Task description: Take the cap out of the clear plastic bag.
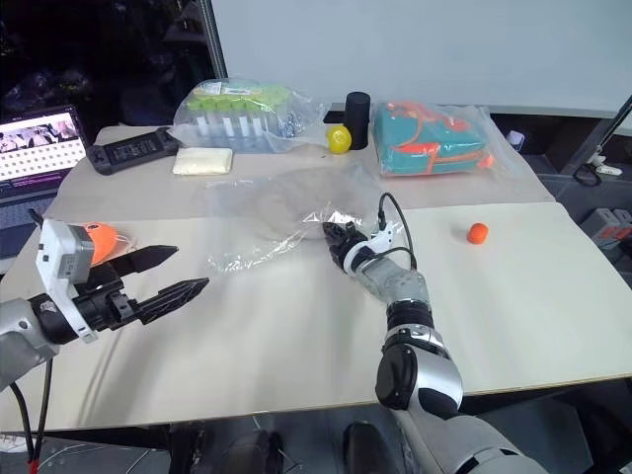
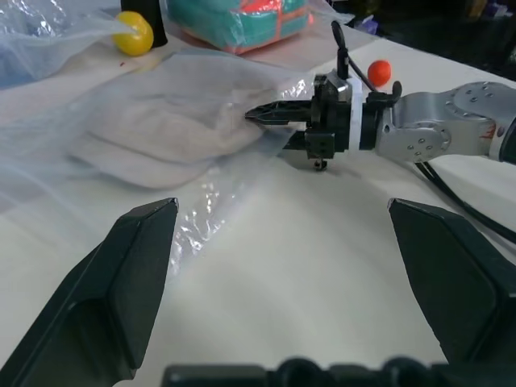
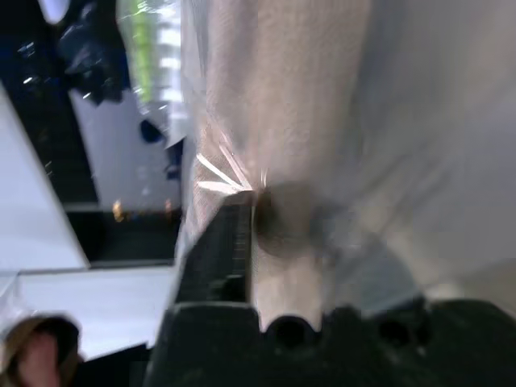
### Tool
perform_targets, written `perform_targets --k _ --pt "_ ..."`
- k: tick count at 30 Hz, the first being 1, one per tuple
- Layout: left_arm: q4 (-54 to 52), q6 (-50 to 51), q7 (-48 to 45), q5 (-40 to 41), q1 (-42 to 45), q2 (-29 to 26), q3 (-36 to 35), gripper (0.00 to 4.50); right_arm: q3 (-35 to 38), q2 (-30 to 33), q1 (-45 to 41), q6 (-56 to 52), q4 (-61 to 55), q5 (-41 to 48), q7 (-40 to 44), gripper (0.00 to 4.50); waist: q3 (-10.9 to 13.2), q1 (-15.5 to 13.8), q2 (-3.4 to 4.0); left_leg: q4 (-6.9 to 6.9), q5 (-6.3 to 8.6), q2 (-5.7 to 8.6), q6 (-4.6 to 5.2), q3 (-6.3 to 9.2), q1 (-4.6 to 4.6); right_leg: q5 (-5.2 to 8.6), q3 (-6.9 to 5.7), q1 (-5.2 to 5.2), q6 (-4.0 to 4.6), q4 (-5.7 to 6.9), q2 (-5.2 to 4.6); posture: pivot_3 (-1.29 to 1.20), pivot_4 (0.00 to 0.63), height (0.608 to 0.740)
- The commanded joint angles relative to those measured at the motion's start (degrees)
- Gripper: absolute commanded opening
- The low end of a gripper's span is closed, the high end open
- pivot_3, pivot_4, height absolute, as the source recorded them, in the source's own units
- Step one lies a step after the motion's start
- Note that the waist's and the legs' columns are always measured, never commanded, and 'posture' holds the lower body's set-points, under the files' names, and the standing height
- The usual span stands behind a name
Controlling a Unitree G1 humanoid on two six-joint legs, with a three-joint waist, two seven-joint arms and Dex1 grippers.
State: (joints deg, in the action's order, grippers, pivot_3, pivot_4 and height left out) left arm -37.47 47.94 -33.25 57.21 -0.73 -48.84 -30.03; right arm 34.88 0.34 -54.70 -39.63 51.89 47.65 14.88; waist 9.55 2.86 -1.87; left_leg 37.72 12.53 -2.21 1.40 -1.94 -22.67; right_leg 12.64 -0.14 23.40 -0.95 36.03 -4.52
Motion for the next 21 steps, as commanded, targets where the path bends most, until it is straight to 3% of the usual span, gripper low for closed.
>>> perform_targets --k 1,4,11,16,21 --pt "0.39 -0.27 0.09 1.27 2.0 -0.78 0.2 4.5 0.0 1.59 -1.02 -0.7 1.98 0.04 1.56 0.03 0.0 -0.14 0.0 0.0 0.0 -0.01 0.0 -0.01 0.03 -0.01 0.01 -0.02 0.02 -0.02 0.02 0.0 0.15 0.74" --pt "0.97 -0.26 -0.01 1.28 2.76 -0.79 1.0 4.5 -1.02 3.08 -2.02 -2.96 2.17 -0.31 3.78 0.03 0.01 -0.28 0.01 0.0 0.0 -0.02 0.0 -0.04 0.06 -0.01 0.02 -0.03 0.03 -0.03 0.04 0.0 0.15 0.74" --pt "1.35 -0.31 -0.58 1.1 1.97 -1.03 1.11 4.5 -16.49 14.35 -1.02 -21.41 -5.43 -5.19 22.46 0.03 0.03 -0.53 0.04 0.01 -0.01 -0.02 -0.01 -0.24 -0.87 -0.04 0.2 0.97 0.02 0.05 0.07 0.0 0.15 0.74" --pt "1.39 0.11 -0.26 2.23 1.84 -0.84 1.07 4.5 -27.04 20.08 -2.84 -21.96 -5.85 -11.08 35.48 0.03 0.03 -0.38 0.03 -0.02 0.07 -0.04 -0.07 -0.56 -0.99 -0.03 0.2 1.05 0.0 -0.05 0.09 0.0 0.15 0.74" --pt "1.04 1.06 0.01 4.3 1.41 -0.91 0.81 4.5 -41.78 24.7 -5.86 -9.49 -4.97 -21.39 57.3 0.03 0.05 -0.38 0.05 -0.01 0.07 -0.04 -0.08 -0.66 -0.92 -0.02 0.27 1.07 -0.01 0.02 0.12 0.0 0.15 0.74"
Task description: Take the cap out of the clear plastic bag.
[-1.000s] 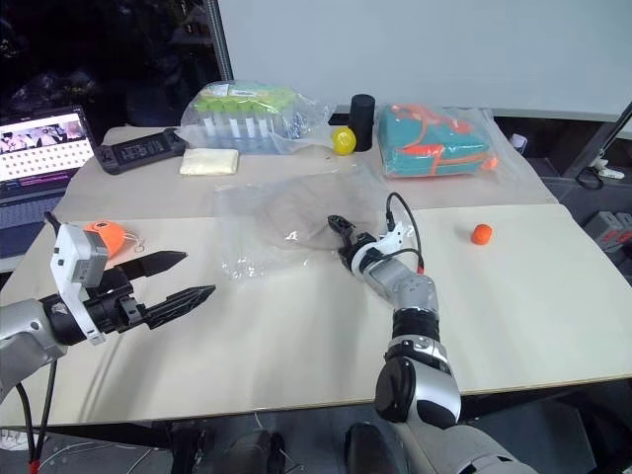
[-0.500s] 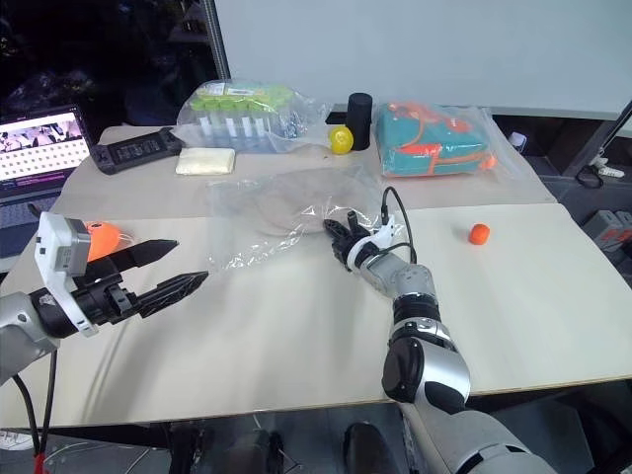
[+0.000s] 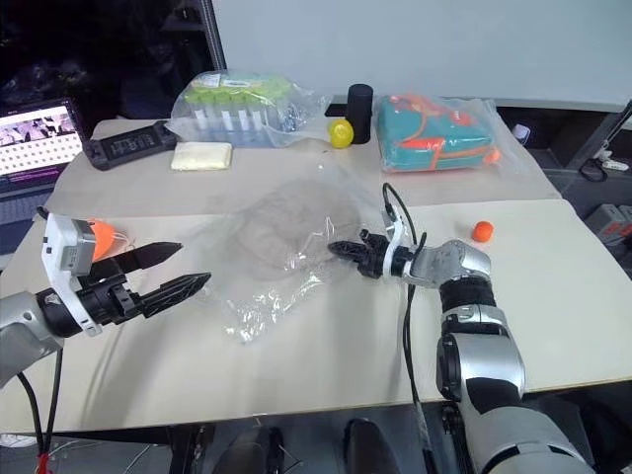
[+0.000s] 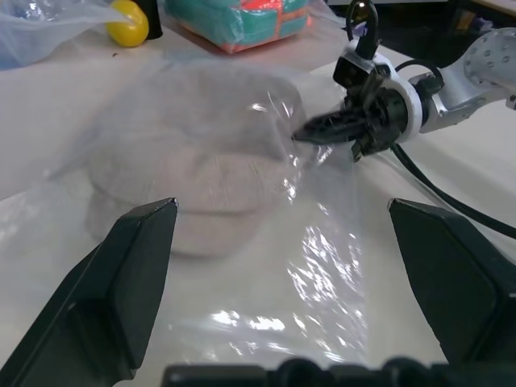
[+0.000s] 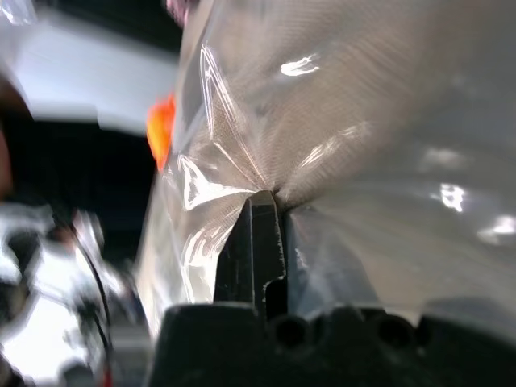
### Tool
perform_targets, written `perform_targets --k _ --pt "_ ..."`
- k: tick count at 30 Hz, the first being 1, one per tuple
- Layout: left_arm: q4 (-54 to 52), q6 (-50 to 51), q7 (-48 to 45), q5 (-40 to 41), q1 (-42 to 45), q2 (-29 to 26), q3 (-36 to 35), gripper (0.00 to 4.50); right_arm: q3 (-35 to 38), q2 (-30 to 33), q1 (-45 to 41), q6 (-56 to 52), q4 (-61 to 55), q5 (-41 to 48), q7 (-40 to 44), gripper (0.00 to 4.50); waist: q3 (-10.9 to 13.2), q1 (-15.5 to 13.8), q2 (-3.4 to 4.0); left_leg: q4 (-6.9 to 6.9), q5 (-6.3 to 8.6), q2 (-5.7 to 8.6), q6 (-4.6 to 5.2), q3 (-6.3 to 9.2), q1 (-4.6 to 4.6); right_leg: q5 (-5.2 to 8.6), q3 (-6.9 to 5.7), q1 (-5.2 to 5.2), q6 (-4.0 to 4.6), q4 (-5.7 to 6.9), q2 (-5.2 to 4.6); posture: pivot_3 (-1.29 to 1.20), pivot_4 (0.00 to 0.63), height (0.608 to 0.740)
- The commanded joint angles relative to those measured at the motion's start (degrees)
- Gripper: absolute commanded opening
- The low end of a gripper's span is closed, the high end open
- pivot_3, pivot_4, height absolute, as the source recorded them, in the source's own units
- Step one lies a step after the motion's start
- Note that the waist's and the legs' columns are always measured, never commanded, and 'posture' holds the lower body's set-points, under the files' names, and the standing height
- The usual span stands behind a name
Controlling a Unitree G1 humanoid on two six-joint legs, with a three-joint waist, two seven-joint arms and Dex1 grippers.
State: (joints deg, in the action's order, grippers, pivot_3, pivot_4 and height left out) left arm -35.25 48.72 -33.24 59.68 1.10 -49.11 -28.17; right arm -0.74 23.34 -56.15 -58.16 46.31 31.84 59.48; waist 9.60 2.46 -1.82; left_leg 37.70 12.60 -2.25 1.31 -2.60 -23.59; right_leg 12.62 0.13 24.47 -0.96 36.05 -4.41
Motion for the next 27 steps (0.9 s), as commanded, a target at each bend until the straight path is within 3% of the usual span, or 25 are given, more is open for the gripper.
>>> perform_targets --k 1,7,14,20,27 --pt "-1.34 0.5 0.03 2.07 -0.64 -0.69 -1.13 4.5 -7.35 1.92 -5.92 11.96 2.81 -7.32 15.43 0.03 0.01 0.11 0.01 0.01 0.0 0.0 0.0 -0.02 0.01 0.0 0.01 0.0 0.0 0.01 0.0 0.0 0.15 0.74" --pt "-4.35 1.41 3.39 7.06 -3.76 0.63 -2.58 4.5 -8.11 0.23 -13.47 27.52 17.34 -15.93 18.86 0.03 0.01 -0.02 0.0 0.0 0.08 -0.11 -0.14 -0.14 0.04 0.0 0.1 0.05 0.0 0.0 0.09 0.0 0.15 0.74" --pt "-3.93 0.69 5.11 7.16 -2.38 1.05 1.3 4.5 -7.81 -0.8 -15.53 41.59 24.09 -23.46 19.26 2.2 0.01 -0.39 0.0 0.05 0.09 -0.08 -0.21 -0.25 0.05 -0.01 0.14 0.03 0.01 0.03 0.05 0.0 0.15 0.74" --pt "-2.03 0.75 4.19 6.96 0.97 1.1 4.82 4.5 -7.77 0.1 -15.84 48.18 24.59 -28.45 15.34 4.37 0.02 -0.01 0.0 0.04 0.09 -0.1 -0.22 -0.29 0.08 -0.01 0.2 0.05 0.01 0.05 0.07 0.0 0.15 0.74" --pt "1.48 0.24 1.0 4.94 3.68 0.56 6.86 4.5 -15.35 11.87 -8.92 57.11 19.25 -41.09 12.09 4.45 0.02 -1.47 0.0 0.05 0.09 -0.01 -0.23 -0.35 0.07 0.0 0.21 0.03 0.0 -0.01 0.0 0.0 0.15 0.74"
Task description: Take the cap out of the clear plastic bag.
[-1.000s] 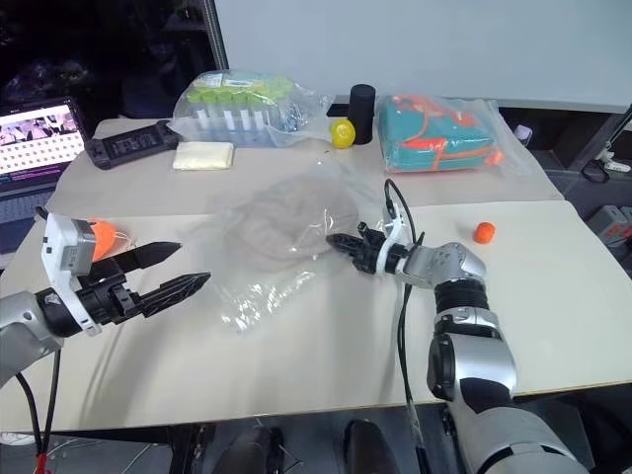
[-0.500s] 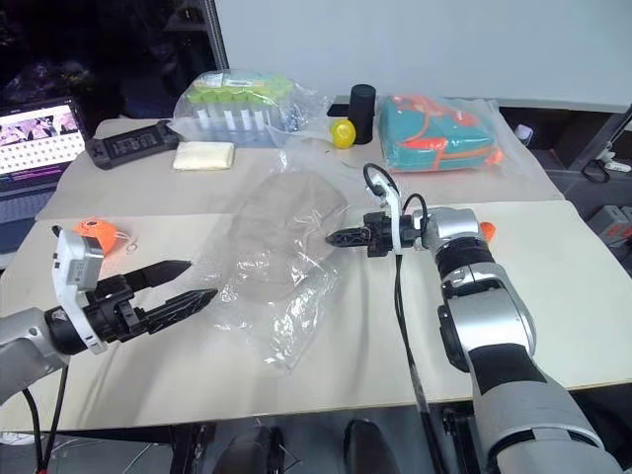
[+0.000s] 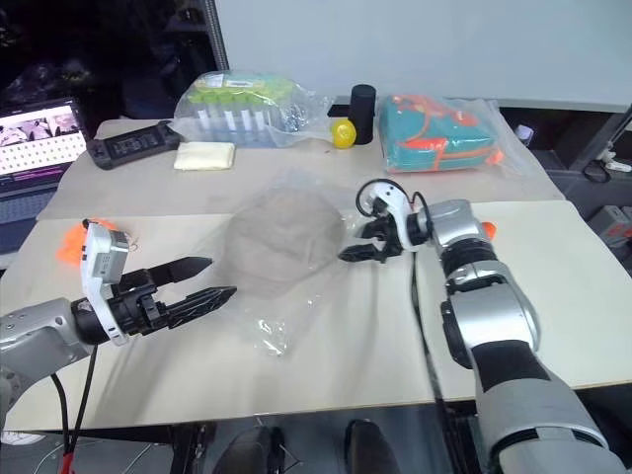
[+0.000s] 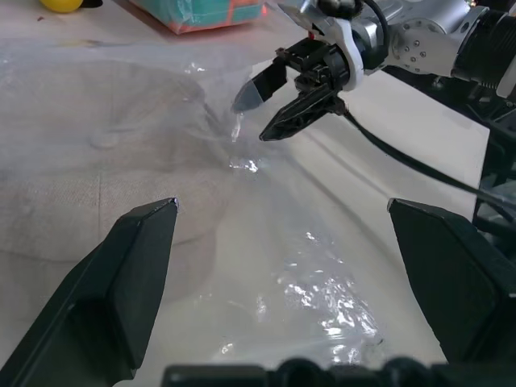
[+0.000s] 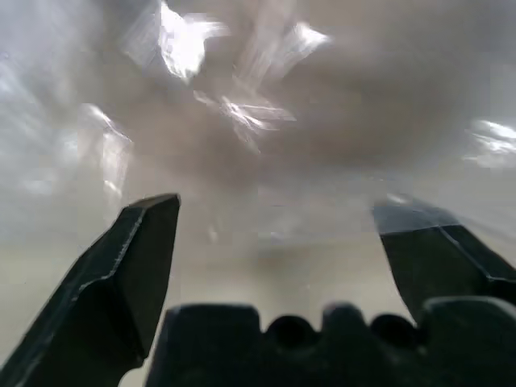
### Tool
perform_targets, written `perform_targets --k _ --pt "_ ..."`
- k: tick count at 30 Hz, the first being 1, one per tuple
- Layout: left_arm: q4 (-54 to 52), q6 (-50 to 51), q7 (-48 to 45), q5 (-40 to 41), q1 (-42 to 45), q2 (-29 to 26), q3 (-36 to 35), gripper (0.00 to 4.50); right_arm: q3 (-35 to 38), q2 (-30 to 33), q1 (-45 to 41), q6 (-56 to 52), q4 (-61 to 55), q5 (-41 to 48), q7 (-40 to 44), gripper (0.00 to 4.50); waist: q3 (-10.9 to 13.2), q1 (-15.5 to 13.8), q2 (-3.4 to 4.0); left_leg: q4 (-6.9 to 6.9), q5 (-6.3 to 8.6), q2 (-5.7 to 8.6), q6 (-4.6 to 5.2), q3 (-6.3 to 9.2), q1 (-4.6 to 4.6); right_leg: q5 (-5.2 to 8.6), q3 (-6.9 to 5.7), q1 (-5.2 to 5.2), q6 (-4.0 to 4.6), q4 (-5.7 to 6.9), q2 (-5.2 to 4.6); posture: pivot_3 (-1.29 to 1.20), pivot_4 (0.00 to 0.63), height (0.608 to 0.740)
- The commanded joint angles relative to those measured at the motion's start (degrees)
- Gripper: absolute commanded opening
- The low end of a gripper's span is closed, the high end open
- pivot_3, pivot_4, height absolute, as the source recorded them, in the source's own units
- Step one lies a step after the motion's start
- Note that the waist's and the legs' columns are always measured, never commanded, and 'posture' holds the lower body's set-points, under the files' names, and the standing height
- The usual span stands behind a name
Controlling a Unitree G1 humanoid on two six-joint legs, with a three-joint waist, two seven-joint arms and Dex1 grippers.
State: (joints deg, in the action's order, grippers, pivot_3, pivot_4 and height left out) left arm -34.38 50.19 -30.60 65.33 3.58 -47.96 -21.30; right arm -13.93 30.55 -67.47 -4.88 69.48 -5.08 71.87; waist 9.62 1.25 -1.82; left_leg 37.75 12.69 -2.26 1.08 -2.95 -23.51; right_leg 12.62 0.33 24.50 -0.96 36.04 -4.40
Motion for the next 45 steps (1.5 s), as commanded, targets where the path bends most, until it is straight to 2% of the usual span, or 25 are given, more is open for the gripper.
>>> perform_targets --k 1,3,6,9,12,16,18,21,24,28,33,37,41,45 --pt "1.3 -1.36 -2.29 -1.11 1.51 -0.67 0.16 4.5 -2.89 7.4 4.96 4.43 -7.45 -5.4 0.33 4.45 0.0 -0.39 0.0 0.0 0.0 0.02 0.0 -0.02 0.0 0.0 0.02 0.0 0.0 -0.01 -0.01 0.0 0.15 0.74" --pt "2.74 -1.59 -3.42 -2.06 2.0 -0.75 0.43 4.5 -2.03 12.23 11.85 1.03 -20.14 -4.2 4.24 4.45 0.01 -0.53 0.0 0.0 0.0 0.04 0.0 -0.06 0.0 0.01 0.08 0.0 -0.01 -0.02 -0.02 0.0 0.15 0.74" --pt "4.75 -1.49 -5.24 -2.71 2.24 -0.76 0.18 4.5 2.96 16.52 22.43 -18.0 -50.72 3.57 7.41 4.45 0.01 -0.5 0.02 0.01 0.0 -0.01 0.0 -0.08 0.06 0.03 0.11 -0.01 -0.06 0.05 0.01 0.0 0.15 0.74" --pt "6.44 -1.78 -7.5 -3.77 1.52 -0.99 -0.02 4.5 7.76 17.24 28.83 -36.44 -77.73 13.75 6.8 4.45 0.04 0.48 0.06 0.0 0.01 -0.18 0.0 -0.09 0.25 0.02 0.28 0.0 -0.05 0.2 0.13 0.0 0.15 0.74" --pt "8.19 -2.66 -10.22 -5.37 -1.05 -1.0 -1.2 4.5 9.7 17.08 31.88 -47.23 -92.29 19.45 3.56 4.45 0.04 0.91 0.09 -0.01 0.03 -0.33 -0.03 -0.05 0.41 0.04 0.36 -0.05 -0.03 0.23 0.32 0.0 0.15 0.74" --pt "10.25 -1.39 -11.73 -3.4 -9.33 0.38 -7.71 4.5 10.97 14.86 31.6 -53.22 -95.14 22.64 -2.85 4.45 -0.03 0.52 -0.09 0.02 0.09 -0.39 -0.13 -0.29 0.51 0.07 0.28 -0.23 0.02 0.05 0.32 0.0 0.15 0.74" --pt "12.34 1.03 -10.57 2.13 -14.12 2.51 -13.86 4.5 10.52 13.99 31.33 -53.23 -93.48 22.92 -5.07 4.45 -0.02 0.51 -0.1 0.03 0.1 -0.41 -0.14 -0.39 0.41 0.07 0.36 -0.09 0.04 0.02 0.22 0.0 0.15 0.74" --pt "13.82 1.06 -10.08 3.31 -19.5 5.09 -18.18 4.5 9.12 12.97 30.73 -51.71 -91.06 23.13 -7.42 4.45 -0.01 0.12 -0.1 0.04 0.11 -0.38 -0.13 -0.38 0.29 0.08 0.34 0.04 0.03 0.04 0.11 0.0 0.15 0.74" --pt "13.75 1.2 -6.89 5.62 -20.41 8.29 -18.25 4.5 8.57 11.1 28.88 -51.22 -89.05 23.85 -9.52 4.45 -0.01 -0.54 -0.1 0.04 0.11 -0.3 -0.13 -0.47 0.27 0.08 0.35 0.09 0.04 0.04 0.1 0.0 0.15 0.74" --pt "13.14 1.73 -0.75 8.62 -17.27 13.52 -14.21 4.5 8.49 9.37 26.67 -51.14 -87.36 24.26 -11.87 4.45 -0.03 -1.16 -0.16 0.1 0.11 -0.3 -0.13 -0.44 0.27 0.08 0.32 0.0 0.04 0.05 0.1 0.0 0.15 0.74" --pt "17.55 0.67 8.87 10.61 -8.54 20.38 -9.48 4.5 9.13 8.61 25.34 -52.87 -87.61 26.21 -14.35 4.45 -0.05 -1.5 -0.22 0.11 0.11 -0.23 -0.12 -0.4 0.28 0.07 0.3 -0.09 0.03 0.04 0.09 0.0 0.15 0.74" --pt "23.58 0.29 13.02 9.4 -1.1 24.94 -5.67 3.56 9.73 9.15 25.18 -54.34 -88.87 27.62 -16.08 4.5 -0.05 -1.45 -0.22 0.1 0.11 -0.22 -0.12 -0.39 0.28 0.05 0.32 -0.09 0.02 0.06 0.13 0.0 0.15 0.74" --pt "27.02 0.07 13.44 6.91 2.95 26.71 -3.05 2.07 10.37 9.54 24.77 -55.62 -89.52 29.04 -17.78 4.5 -0.06 -1.2 -0.24 0.12 0.11 -0.21 -0.12 -0.37 0.28 0.04 0.3 -0.13 0.01 0.06 0.17 0.0 0.15 0.74" --pt "28.58 -0.24 15.24 8.47 8.32 29.24 -2.79 0.44 11.27 9.75 24.64 -56.99 -89.78 30.42 -20.01 4.5 -0.06 -1.15 -0.25 0.12 0.11 -0.21 -0.12 -0.36 0.26 0.04 0.29 -0.13 0.0 0.05 0.17 0.0 0.15 0.74"
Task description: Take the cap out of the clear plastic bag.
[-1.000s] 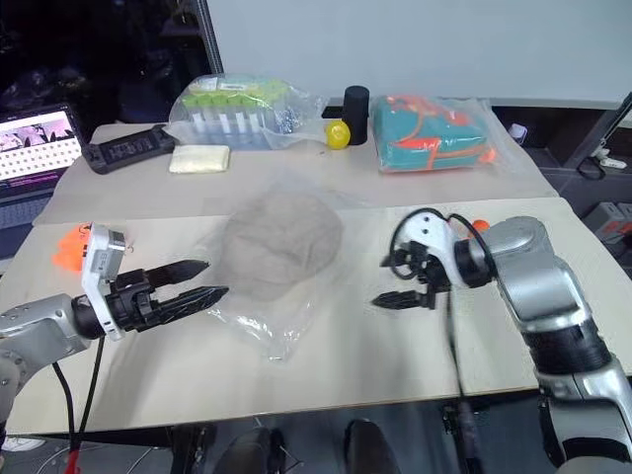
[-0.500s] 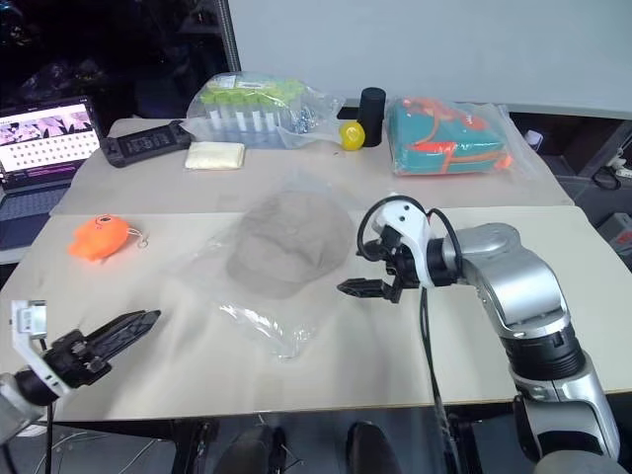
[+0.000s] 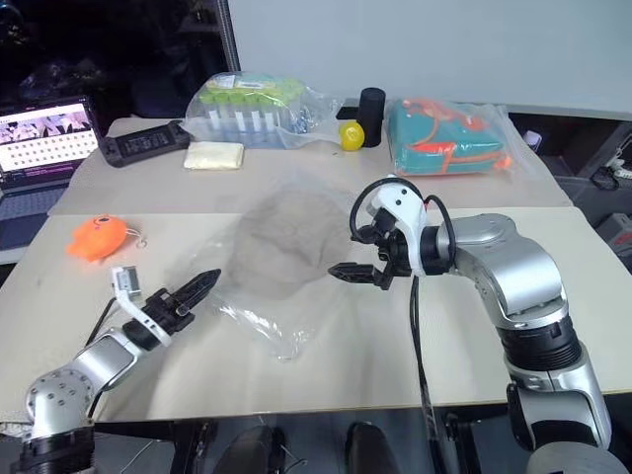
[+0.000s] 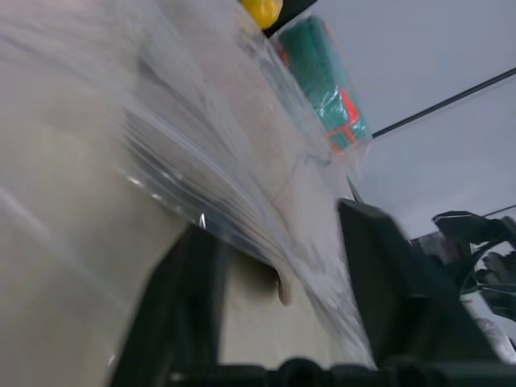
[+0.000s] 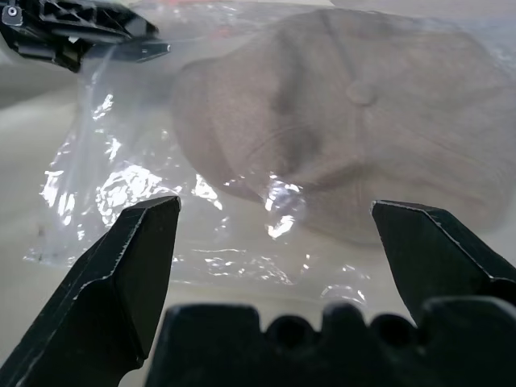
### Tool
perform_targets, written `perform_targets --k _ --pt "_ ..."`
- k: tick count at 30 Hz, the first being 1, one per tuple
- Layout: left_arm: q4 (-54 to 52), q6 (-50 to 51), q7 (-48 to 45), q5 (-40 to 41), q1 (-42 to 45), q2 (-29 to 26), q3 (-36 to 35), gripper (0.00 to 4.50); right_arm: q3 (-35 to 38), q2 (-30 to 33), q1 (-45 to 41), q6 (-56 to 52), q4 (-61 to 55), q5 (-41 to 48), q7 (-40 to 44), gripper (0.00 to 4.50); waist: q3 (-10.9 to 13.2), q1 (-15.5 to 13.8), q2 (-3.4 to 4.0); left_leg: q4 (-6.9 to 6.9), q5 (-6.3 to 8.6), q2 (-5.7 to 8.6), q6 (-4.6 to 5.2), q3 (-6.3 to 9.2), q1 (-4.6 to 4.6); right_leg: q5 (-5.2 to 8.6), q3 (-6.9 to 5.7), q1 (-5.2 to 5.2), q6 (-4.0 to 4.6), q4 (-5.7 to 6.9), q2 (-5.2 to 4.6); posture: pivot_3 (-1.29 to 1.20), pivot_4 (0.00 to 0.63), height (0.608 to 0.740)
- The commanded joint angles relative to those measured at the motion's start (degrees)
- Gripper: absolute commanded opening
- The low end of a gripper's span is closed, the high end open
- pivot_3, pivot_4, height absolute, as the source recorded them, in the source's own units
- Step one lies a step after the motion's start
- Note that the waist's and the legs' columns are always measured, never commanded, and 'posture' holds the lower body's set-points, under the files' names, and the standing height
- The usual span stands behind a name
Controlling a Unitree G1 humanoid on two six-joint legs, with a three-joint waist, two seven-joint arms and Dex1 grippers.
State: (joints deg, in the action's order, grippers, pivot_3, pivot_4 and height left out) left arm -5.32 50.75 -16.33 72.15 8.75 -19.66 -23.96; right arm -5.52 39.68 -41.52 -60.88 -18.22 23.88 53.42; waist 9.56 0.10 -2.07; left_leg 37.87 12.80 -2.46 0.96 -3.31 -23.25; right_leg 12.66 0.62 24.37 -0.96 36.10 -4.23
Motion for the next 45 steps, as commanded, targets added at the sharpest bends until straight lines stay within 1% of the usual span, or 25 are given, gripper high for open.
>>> perform_targets --k 1,2,4,7,10,14,16,18,20,22,25,30,32,36,38,39,41,45 --pt "-0.93 -0.39 2.6 3.39 5.5 1.62 -0.12 0.16 3.18 0.75 -1.01 -2.1 -2.66 2.34 -1.78 4.5 0.0 0.0 0.0 0.0 0.0 0.01 0.0 0.0 0.0 0.0 0.0 0.0 0.0 0.0 0.0 0.0 0.15 0.74" --pt "-1.22 -0.06 3.81 4.6 7.17 2.13 -0.17 0.05 3.42 0.86 -0.79 -2.92 -3.09 3.05 -1.98 4.5 0.0 -0.01 -0.01 0.0 0.0 0.01 0.0 0.01 0.0 -0.01 0.01 -0.01 -0.01 0.0 -0.01 0.0 0.15 0.74" --pt "-1.08 0.39 8.69 7.46 12.54 3.62 0.3 0.05 3.86 1.84 0.72 -5.68 -5.7 5.96 -1.13 4.5 0.02 -0.53 -0.04 0.02 0.0 0.04 0.0 0.09 -0.05 -0.01 -0.03 -0.01 -0.03 -0.01 -0.03 0.0 0.15 0.74" --pt "-0.34 3.44 14.1 8.3 21.63 4.93 4.55 0.05 2.99 6.12 5.6 -7.58 -13.19 10.76 2.6 4.5 0.03 -1.13 -0.07 0.06 0.0 0.11 0.01 0.24 -0.17 -0.02 -0.14 -0.06 -0.08 -0.05 -0.08 0.0 0.15 0.74" --pt "3.17 5.5 17.17 8.92 27.45 6.98 7.05 0.05 3.52 7.97 8.03 -9.65 -17.16 14.36 2.58 4.5 0.02 -0.9 -0.08 0.11 0.0 0.38 0.01 0.5 -0.31 -0.02 -0.06 -0.08 -0.27 -0.1 -0.18 0.0 0.15 0.74" --pt "10.07 6.24 17.8 7.77 32.16 11.08 9.01 0.05 5.2 7.9 8.54 -12.11 -19.31 17.66 0.23 4.5 0.02 -0.29 -0.08 0.16 0.0 0.49 0.04 0.69 -0.2 -0.13 0.15 -0.16 -0.46 -0.14 -0.21 0.0 0.15 0.74" --pt "14.11 5.47 16.22 4.13 33.94 12.3 10.68 0.05 5.92 7.87 8.75 -13.09 -20.04 18.75 -1.4 4.5 0.03 -0.32 -0.09 0.16 0.0 0.5 0.04 0.68 -0.14 -0.13 0.12 -0.2 -0.45 -0.11 -0.16 0.0 0.15 0.74" --pt "20.54 2.28 14.12 -1.96 36.39 13.49 12.66 0.05 7.08 8.01 9.23 -14.25 -21.06 20.24 -2.67 4.5 0.03 -0.37 -0.09 0.16 -0.01 0.51 0.05 0.61 -0.15 -0.12 0.09 -0.19 -0.45 -0.1 -0.14 0.0 0.15 0.74" --pt "27.13 -1.63 12.13 -6.26 38.89 14.72 12.6 0.05 7.96 8.01 9.49 -15.29 -21.92 21.65 -3.88 4.5 0.03 -0.6 -0.1 0.16 -0.01 0.53 0.05 0.59 -0.17 -0.12 0.07 -0.2 -0.44 -0.12 -0.14 0.0 0.15 0.74" --pt "37.83 -8.52 9.4 -11.42 43.8 16.28 11.9 0.05 9.56 7.91 9.83 -16.95 -22.96 23.42 -5.48 4.5 0.03 -0.73 -0.1 0.16 -0.01 0.54 0.05 0.56 -0.21 -0.12 0.08 -0.19 -0.44 -0.17 -0.16 0.0 0.15 0.74" --pt "50.16 -16.0 5.02 -15.7 50.94 18.37 9.72 0.05 12.38 7.64 10.49 -19.78 -24.86 26.85 -7.73 4.5 0.04 -0.78 -0.12 0.18 0.0 0.56 0.05 0.57 -0.36 -0.12 0.01 -0.14 -0.44 -0.25 -0.16 0.0 0.15 0.74" --pt "64.6 -24.29 -0.59 -21.59 60.35 20.49 7.08 0.05 17.39 7.14 11.67 -23.8 -27.45 33.23 -11.29 4.5 0.05 -0.78 -0.14 0.21 0.01 0.56 0.08 0.67 -0.61 -0.13 -0.1 -0.03 -0.46 -0.35 -0.19 0.0 0.15 0.74" --pt "68.31 -26.75 -1.87 -22.93 63.3 21.54 5.63 0.05 18.08 6.84 12.24 -25.11 -27.89 33.8 -13.99 4.5 0.06 -0.78 -0.16 0.21 0.02 0.56 0.09 0.68 -0.61 -0.13 -0.11 -0.03 -0.47 -0.34 -0.2 0.0 0.15 0.74" --pt "73.56 -32.6 -2.44 -25.26 67.76 23.61 2.51 0.05 16.76 5.87 12.9 -25.35 -27.99 31.93 -20.01 4.5 0.06 -0.76 -0.16 0.24 0.02 0.56 0.09 0.69 -0.62 -0.13 -0.12 -0.04 -0.49 -0.33 -0.21 0.0 0.15 0.74" --pt "75.56 -39.45 -1.11 -26.4 70.26 24.51 0.37 0.05 15.95 4.23 12.07 -25.21 -27.09 30.44 -23.48 4.5 0.06 -0.65 -0.16 0.25 0.02 0.56 0.09 0.69 -0.62 -0.13 -0.11 -0.03 -0.5 -0.33 -0.21 0.0 0.15 0.74" --pt "76.56 -44.11 0.43 -27.59 71.52 24.62 -0.38 0.05 15.52 3.45 11.54 -24.92 -26.7 29.76 -24.94 4.5 0.07 -0.63 -0.16 0.25 0.02 0.55 0.09 0.68 -0.62 -0.14 -0.1 -0.01 -0.51 -0.32 -0.2 0.0 0.15 0.74" --pt "77.92 -49.38 1.66 -29.27 72.83 24.54 -1.63 0.05 15.07 2.26 10.85 -24.87 -26.4 29.27 -26.84 4.5 0.07 -0.51 -0.17 0.25 0.02 0.55 0.09 0.68 -0.63 -0.14 -0.09 0.01 -0.51 -0.3 -0.2 0.0 0.15 0.74" --pt "79.57 -53.22 1.96 -30.59 73.69 23.73 -4.61 0.05 14.96 0.7 9.89 -25.44 -26.19 28.93 -29.38 4.5 0.07 -0.33 -0.16 0.24 0.02 0.54 0.09 0.67 -0.63 -0.14 -0.08 0.03 -0.51 -0.29 -0.19 0.0 0.15 0.74"
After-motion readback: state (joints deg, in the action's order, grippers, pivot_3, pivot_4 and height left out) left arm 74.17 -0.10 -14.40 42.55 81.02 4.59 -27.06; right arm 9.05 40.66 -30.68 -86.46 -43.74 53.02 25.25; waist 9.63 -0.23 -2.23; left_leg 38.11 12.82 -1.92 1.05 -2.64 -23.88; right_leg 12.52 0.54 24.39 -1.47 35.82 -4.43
